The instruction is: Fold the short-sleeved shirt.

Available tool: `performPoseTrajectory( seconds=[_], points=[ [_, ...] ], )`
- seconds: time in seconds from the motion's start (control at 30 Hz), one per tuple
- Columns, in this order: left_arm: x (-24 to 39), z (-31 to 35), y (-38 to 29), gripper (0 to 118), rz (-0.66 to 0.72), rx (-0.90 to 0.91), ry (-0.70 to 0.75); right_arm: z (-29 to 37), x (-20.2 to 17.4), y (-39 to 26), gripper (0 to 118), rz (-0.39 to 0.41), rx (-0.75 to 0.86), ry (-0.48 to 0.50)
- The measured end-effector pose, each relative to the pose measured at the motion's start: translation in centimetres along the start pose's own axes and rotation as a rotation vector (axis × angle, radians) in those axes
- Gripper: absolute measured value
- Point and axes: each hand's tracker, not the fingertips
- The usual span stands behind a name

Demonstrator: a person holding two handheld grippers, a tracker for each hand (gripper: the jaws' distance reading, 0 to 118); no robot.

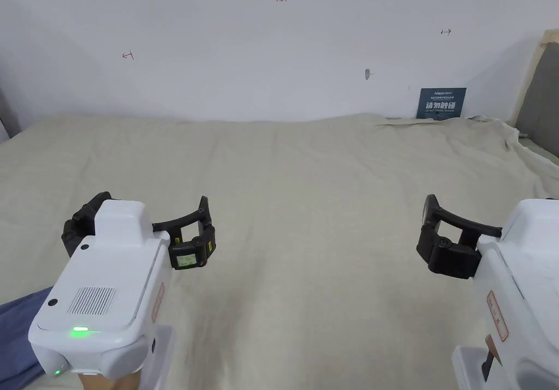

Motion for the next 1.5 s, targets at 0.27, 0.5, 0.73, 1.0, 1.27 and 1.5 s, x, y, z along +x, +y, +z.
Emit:
performPoseTrajectory(
  seconds=[0.27, 0.5, 0.73, 1.0, 1.27, 1.5],
  points=[
    [0.09, 0.20, 0.10, 118, -0.001, 0.001, -0.002, -0.02, 0.22, -0.08, 118, -0.003, -0.004, -0.001],
    [0.19, 0.40, 0.11, 118, -0.006, -0.001, -0.004, 0.08, 0.42, -0.12, 118, -0.004, 0.001, -0.002],
    [0.24, 0.60, 0.09, 118, -0.002, -0.002, -0.003, 0.41, 0.34, -0.03, 118, -0.002, 0.003, -0.001],
    [0.27, 0.61, -0.06, 118, -0.007, -0.005, -0.007, 0.49, 0.19, 0.20, 118, -0.003, 0.008, 0.002],
    [0.43, 0.53, 0.05, 118, -0.008, 0.000, -0.014, 0.46, 0.23, 0.26, 118, 0.000, 0.011, -0.001],
    [0.40, 0.53, 0.30, 118, -0.009, 0.006, -0.015, 0.60, 0.01, 0.55, 118, -0.001, 0.006, -0.003]
  ],
)
